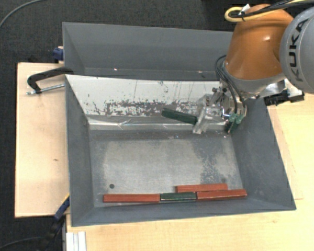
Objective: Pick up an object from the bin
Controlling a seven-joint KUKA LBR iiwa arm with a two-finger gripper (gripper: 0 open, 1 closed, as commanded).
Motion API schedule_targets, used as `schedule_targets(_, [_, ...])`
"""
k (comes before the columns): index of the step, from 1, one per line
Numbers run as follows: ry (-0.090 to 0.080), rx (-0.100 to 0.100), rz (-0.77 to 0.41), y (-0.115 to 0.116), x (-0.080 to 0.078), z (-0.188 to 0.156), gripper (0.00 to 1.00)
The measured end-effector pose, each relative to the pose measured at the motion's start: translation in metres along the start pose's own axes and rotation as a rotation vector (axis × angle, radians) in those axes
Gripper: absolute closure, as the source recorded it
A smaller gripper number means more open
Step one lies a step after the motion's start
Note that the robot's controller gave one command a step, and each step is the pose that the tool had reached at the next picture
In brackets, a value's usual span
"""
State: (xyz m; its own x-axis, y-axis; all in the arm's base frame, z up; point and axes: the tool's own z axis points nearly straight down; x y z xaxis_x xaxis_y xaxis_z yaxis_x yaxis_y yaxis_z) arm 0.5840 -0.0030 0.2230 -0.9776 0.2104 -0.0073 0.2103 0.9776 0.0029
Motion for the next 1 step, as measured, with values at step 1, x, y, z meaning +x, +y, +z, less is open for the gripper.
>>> schedule_targets(1, [0.005, 0.001, -0.419, -0.0157, 0.0027, 0.0035, 1.0])
